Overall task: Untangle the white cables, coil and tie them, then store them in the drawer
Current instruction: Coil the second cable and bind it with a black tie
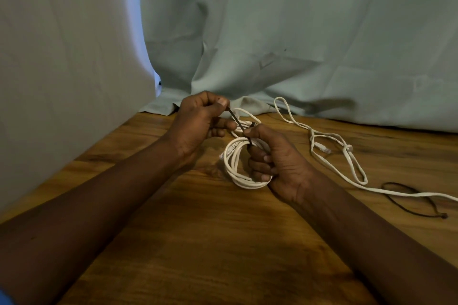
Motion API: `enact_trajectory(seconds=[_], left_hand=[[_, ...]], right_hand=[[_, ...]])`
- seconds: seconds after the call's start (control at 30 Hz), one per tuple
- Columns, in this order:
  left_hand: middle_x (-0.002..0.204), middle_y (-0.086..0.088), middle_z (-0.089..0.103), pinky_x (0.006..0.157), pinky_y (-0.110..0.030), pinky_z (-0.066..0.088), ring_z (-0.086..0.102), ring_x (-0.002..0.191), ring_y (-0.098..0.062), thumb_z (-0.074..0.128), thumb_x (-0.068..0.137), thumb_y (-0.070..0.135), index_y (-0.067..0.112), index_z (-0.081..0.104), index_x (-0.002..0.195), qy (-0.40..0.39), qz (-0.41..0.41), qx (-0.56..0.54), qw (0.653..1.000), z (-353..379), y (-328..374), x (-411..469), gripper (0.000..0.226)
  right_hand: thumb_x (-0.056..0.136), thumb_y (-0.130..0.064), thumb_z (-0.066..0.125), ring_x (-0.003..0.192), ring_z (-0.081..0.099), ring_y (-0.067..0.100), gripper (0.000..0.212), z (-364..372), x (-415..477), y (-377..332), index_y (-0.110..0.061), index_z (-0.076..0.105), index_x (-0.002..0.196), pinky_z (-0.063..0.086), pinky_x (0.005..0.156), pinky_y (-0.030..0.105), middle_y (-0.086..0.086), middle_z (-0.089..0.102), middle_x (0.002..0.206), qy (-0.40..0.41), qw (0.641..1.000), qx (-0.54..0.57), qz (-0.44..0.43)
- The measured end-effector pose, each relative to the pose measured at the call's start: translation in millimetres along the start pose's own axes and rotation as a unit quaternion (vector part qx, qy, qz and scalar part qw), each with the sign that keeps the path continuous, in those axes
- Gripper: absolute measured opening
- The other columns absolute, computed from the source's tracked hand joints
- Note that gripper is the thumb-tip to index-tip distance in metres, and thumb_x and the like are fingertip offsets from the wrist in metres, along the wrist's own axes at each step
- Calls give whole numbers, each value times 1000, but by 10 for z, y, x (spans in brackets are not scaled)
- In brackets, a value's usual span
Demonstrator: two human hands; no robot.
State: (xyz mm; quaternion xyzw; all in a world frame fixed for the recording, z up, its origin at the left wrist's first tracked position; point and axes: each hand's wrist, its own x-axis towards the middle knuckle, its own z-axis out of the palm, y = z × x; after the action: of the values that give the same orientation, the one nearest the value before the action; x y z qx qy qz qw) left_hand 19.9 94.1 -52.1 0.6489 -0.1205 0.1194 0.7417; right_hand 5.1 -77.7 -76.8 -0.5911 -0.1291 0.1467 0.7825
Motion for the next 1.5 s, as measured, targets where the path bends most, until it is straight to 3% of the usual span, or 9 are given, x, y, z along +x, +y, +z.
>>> enact_trajectory(seconds=[0.1, 0.23, 0.6, 0.83, 1.03, 1.2, 1.27, 1.4, 1.5], left_hand=[[74, 4, 72, 48, -21, 50, 69, 55, -14, 50, 106, 9, 10, 58, 93, -4, 11, 1, 1000, 13, -3, 4, 15], [70, 2, 69, 47, -22, 50, 64, 49, -12, 48, 105, 3, 10, 56, 90, 40, 23, 17, 999, 46, -18, 46, 18], [74, -7, 71, 48, -23, 49, 57, 46, -8, 60, 100, 3, -2, 64, 97, 86, 16, 76, 993, -17, -140, 115, 8], [101, -17, 78, 86, -43, 59, 74, 91, -28, 76, 86, -1, 4, 74, 106, -37, -60, 121, 990, -116, -324, 106, 21], [105, -15, 78, 91, -41, 60, 75, 98, -28, 71, 90, 1, 5, 78, 107, -103, -32, 119, 987, -119, -291, 88, 19], [117, -19, 74, 106, -57, 49, 66, 118, -43, 58, 96, 5, 6, 73, 120, -106, -38, 68, 991, -133, -357, 141, 28], [119, -12, 73, 104, -57, 52, 69, 115, -35, 60, 96, 21, 17, 69, 125, -83, -8, 65, 994, -86, -356, 113, 31], [113, 8, 65, 82, -29, 61, 68, 95, -8, 71, 96, 21, 26, 60, 130, 12, 194, 255, 947, -42, -265, 14, 36], [102, 4, 76, 88, -43, 60, 72, 98, -14, 69, 97, 21, 20, 77, 108, -83, 201, 279, 935, -86, -228, 20, 14]], right_hand=[[96, -21, 55, 30, 20, 6, 17, 24, -2, -6, -8, 58, 86, 14, 37, 19, -6, 28, 43, 1, 1000, -1, 2], [96, -20, 55, 31, 20, 6, 42, 45, -6, -6, -20, 47, 55, 10, 40, 22, -6, 29, 42, 8, 1000, -8, 16], [96, -18, 57, 38, 35, 8, 17, 15, 4, 57, -11, 53, 82, 21, 34, 18, 1, 45, 56, -5, 1000, -1, 15], [98, -11, 61, 48, 49, 13, 19, 38, 26, 106, 0, 64, 114, 43, 40, 22, 7, 61, 68, 19, 997, 4, -69], [99, -10, 61, 56, 51, 12, 27, 27, 10, 98, -13, 62, 127, 44, 49, 26, 7, 64, 81, 61, 993, -14, -101], [99, -7, 62, 54, 52, 12, 27, 26, 14, 93, -16, 56, 124, 42, 47, 26, 7, 66, 81, 90, 992, -7, -93], [99, -6, 61, 53, 51, 13, 25, 29, 25, 92, -13, 53, 121, 41, 44, 25, 8, 65, 81, 94, 992, -1, -87], [99, -5, 60, 51, 50, 13, 16, 8, 65, 107, -11, 53, 112, 40, 41, 24, 7, 62, 75, 99, 992, 3, -80], [99, -7, 62, 53, 50, 13, 8, 2, 65, 123, -8, 56, 104, 40, 45, 26, 7, 59, 71, 90, 990, -29, -106]])
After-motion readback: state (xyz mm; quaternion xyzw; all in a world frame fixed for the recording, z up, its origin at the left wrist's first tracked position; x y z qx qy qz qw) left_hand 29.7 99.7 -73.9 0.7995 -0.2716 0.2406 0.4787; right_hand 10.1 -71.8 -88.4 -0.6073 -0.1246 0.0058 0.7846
